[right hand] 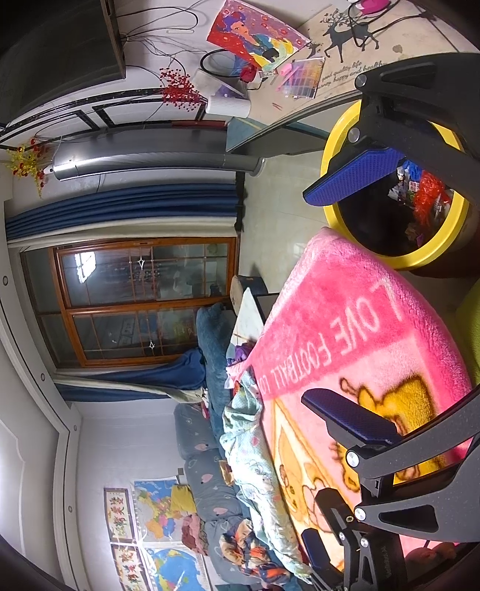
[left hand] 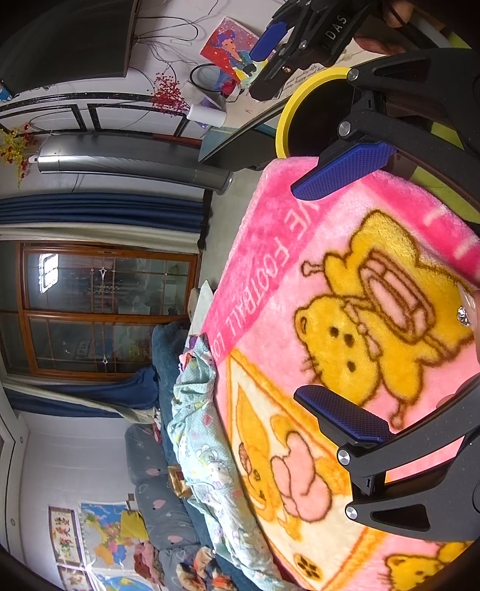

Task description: Collect trash

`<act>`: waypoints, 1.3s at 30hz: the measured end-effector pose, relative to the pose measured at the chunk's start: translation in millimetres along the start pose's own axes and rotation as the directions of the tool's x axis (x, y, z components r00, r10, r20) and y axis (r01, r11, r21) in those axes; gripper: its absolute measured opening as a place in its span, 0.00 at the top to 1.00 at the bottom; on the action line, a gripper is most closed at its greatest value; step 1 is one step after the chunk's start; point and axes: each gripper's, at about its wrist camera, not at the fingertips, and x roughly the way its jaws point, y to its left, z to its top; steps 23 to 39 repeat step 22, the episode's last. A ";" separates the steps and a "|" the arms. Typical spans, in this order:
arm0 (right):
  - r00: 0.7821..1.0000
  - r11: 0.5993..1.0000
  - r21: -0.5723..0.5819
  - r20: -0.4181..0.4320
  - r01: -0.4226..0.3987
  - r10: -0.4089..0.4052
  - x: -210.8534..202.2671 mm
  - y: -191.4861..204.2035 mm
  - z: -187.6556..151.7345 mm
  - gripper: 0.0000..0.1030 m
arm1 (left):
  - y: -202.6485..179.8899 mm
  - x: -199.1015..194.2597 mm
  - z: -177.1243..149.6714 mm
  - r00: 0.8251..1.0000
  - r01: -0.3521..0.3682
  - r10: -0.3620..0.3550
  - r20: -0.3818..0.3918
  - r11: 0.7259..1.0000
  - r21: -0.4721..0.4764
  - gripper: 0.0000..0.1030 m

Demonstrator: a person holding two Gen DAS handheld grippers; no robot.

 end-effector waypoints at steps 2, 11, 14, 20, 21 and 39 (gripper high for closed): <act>1.000 1.000 -0.008 -0.007 -0.009 0.009 0.4 1.5 -0.5 0.06 | 0.4 -0.6 -1.2 1.000 0.004 -0.004 -0.006 1.000 -0.004 0.11; 0.989 0.985 -0.091 -0.039 -0.147 0.144 5.0 27.1 16.6 0.06 | 30.8 -5.5 5.7 1.000 -0.023 0.022 -0.014 0.996 -0.086 0.11; 0.965 0.960 -0.109 -0.055 -0.259 0.255 9.0 57.5 28.0 0.06 | 64.6 -20.5 8.1 0.997 -0.076 0.071 -0.039 0.987 -0.143 0.11; 0.788 0.793 -0.105 -0.250 -0.599 0.562 26.3 175.2 37.1 0.06 | 180.4 -88.5 -1.3 0.919 -0.390 0.360 -0.160 0.889 -0.240 0.11; 0.741 0.754 -0.090 -0.293 -0.650 0.604 29.5 201.6 35.5 0.06 | 199.8 -101.9 -6.1 0.896 -0.441 0.405 -0.182 0.862 -0.251 0.11; 0.702 0.722 -0.079 -0.330 -0.687 0.631 32.0 222.2 33.0 0.06 | 223.7 -117.7 -14.0 0.860 -0.507 0.460 -0.223 0.823 -0.256 0.11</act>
